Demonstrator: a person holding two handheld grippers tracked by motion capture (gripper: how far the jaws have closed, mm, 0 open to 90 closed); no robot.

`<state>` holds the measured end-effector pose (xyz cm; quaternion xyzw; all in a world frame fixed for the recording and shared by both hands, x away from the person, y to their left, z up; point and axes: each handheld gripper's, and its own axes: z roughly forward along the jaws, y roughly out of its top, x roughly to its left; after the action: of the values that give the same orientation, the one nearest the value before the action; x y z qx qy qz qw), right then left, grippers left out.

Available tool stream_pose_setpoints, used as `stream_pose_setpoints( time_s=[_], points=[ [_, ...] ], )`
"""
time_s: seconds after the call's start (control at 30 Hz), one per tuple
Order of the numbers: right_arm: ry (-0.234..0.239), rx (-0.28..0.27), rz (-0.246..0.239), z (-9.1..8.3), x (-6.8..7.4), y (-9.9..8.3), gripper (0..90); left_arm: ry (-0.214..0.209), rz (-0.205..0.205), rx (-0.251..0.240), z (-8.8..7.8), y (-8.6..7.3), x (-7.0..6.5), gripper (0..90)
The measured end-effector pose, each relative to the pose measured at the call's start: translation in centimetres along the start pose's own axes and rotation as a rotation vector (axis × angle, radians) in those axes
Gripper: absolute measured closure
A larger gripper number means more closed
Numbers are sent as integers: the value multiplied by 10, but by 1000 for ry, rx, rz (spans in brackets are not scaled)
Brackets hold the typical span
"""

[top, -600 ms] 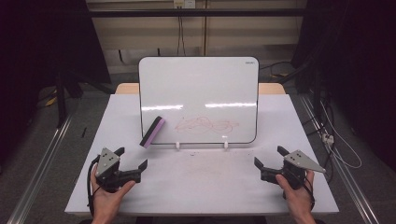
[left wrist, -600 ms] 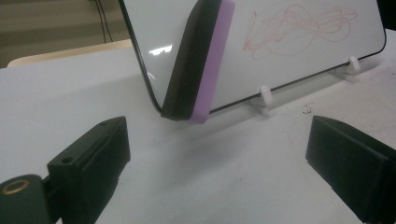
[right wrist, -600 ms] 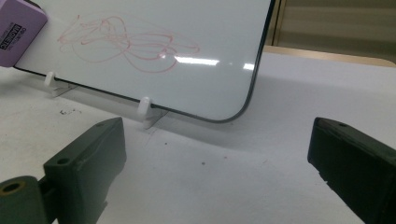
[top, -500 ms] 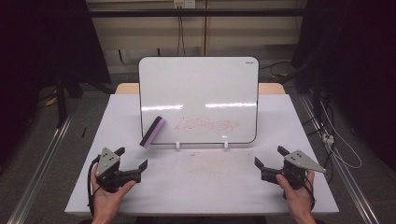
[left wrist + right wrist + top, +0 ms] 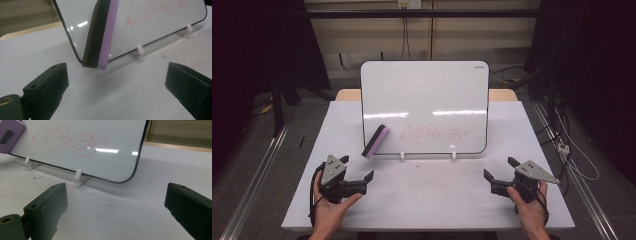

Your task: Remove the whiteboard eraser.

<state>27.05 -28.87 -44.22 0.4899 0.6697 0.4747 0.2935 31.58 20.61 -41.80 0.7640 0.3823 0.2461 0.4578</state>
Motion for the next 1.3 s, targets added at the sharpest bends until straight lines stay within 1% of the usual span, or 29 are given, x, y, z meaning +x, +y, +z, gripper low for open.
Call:
stream_pose_setpoints(
  time_s=[0.1, 0.17, 0.23, 0.37, 0.4, 0.5, 0.53, 0.6, 0.67, 0.73, 0.77, 0.8, 0.83, 0.87, 0.93, 0.97, 1.03, 1.07, 1.1, 1.13, 1.23, 1.27, 1.3],
  points=[
    [-4, 1, -3, 0, 0, 0, 42, -7, 10, 0, 2, 5, 1, 47],
    [-5, 2, -7, 1, 0, 0, 42, 1, 17, 9, 5, 8, 1, 51],
    [-1, 5, -3, 1, 1, 0, 42, 4, 17, 5, 7, 11, 2, 54],
    [0, 6, -5, 2, 1, 0, 42, 24, 50, 26, 13, 16, 3, 67],
    [0, 8, -4, 2, 1, 0, 42, 29, 61, 33, 14, 17, 3, 83],
    [-3, 11, -1, 3, 1, 0, 43, 46, 78, 53, 21, 21, 3, 93],
    [-3, 11, -1, 3, 1, 0, 43, 54, 76, 55, 23, 23, 3, 93],
    [-2, 12, -2, 3, 1, -1, 43, 77, 98, 68, 26, 27, 2, 107],
    [-2, 11, -2, 3, 0, -1, 43, 89, 117, 71, 29, 31, 2, 118],
    [0, 12, -2, 3, 0, -1, 44, 98, 122, 72, 33, 34, 1, 130],
    [0, 13, 0, 3, 0, -1, 44, 105, 132, 85, 36, 36, 0, 143],
    [0, 13, 0, 3, 0, -1, 44, 110, 128, 85, 39, 37, -1, 143],
    [0, 14, 1, 3, -1, -1, 44, 124, 135, 93, 41, 38, -1, 156],
    [-1, 16, 0, 3, 0, -1, 45, 133, 129, 90, 43, 39, -1, 161],
    [1, 17, -5, 4, 0, -1, 45, 147, 132, 111, 49, 39, -2, 161],
    [2, 17, -9, 4, 1, 0, 46, 152, 140, 130, 51, 39, -2, 175],
    [3, 16, -9, 4, 1, 0, 46, 158, 142, 140, 52, 37, -2, 191],
    [4, 17, -10, 4, 2, 0, 46, 157, 127, 146, 53, 35, -1, 197],
    [2, 13, -12, 3, 2, 0, 46, 154, 123, 150, 54, 34, 0, 220],
    [2, 13, -12, 3, 2, 0, 46, 151, 126, 161, 54, 32, 1, 220],
    [1, 14, -12, 3, 2, 0, 46, 154, 131, 177, 57, 30, 3, 280],
    [1, 14, -12, 3, 2, 0, 46, 153, 130, 177, 57, 30, 4, 326],
    [3, 14, -14, 3, 3, 0, 46, 152, 130, 176, 58, 30, 4, 343]
  ],
)
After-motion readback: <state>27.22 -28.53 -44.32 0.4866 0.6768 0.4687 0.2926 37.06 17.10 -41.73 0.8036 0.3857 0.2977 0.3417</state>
